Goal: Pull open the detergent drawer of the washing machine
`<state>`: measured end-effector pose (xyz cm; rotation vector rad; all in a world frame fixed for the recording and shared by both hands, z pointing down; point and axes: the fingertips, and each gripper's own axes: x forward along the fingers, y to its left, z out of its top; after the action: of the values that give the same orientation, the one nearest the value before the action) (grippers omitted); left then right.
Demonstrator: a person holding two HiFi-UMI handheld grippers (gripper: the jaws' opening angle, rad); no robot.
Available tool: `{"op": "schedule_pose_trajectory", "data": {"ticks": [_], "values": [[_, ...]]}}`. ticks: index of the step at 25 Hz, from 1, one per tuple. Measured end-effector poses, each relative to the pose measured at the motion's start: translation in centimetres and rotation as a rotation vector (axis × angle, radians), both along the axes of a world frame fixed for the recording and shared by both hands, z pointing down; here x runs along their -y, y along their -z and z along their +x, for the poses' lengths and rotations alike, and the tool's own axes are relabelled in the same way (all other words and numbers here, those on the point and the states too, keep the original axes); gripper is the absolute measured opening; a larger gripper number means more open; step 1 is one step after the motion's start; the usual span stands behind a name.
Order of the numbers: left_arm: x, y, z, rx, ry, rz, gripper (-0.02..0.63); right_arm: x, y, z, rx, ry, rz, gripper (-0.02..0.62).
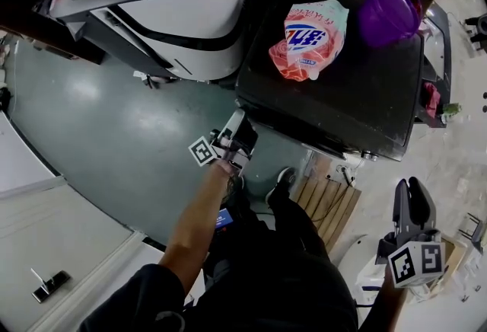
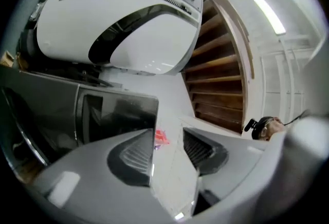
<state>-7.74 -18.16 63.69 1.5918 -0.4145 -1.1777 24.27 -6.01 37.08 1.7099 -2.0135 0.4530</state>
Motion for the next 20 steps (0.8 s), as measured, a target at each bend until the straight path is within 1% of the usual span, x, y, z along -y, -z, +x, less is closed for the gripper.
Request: {"op": "schedule_pose_trajectory", "data": {"ticks": [1, 3, 5, 7, 9, 13, 20], "values": [[-0.2, -0.3, 0.6, 0.037, -0.037, -0.010, 0.238, -0.1, 0.0, -0.3, 0.005, 0.003, 0.000, 0.095], [-1.0, -2.5, 1.6, 0.136, -0.108, -0.071, 0.262, -0.2, 0.3, -1.2, 0.011, 0.016, 0.003, 0.095], [-1.5, -5.0, 1.7, 0.206, -0.129, -0.138, 0.306, -0.2, 0.6, -1.7, 0.015, 0.024, 0.007, 0.095], [-1.5, -6.4, 1.4, 0.239, -0.121, -0.172, 0.338, -0.4, 0.5, -1.8, 0.015, 0.023, 0.006, 0.095], [-1.4, -6.9, 1.2, 0.241, -0.100, -0.173, 0.347, -0.7, 0.1, -1.3, 0.015, 0.013, -0.004, 0.095], [-0.6, -7.2, 1.1, 0.210, -0.061, -0.167, 0.347, -1.4, -0.7, -0.1, 0.014, -0.008, -0.023, 0.095], [1.7, -7.2, 2.6, 0.215, -0.047, -0.148, 0.348, -1.4, -1.4, 1.7, 0.023, -0.024, -0.037, 0.095]]}}
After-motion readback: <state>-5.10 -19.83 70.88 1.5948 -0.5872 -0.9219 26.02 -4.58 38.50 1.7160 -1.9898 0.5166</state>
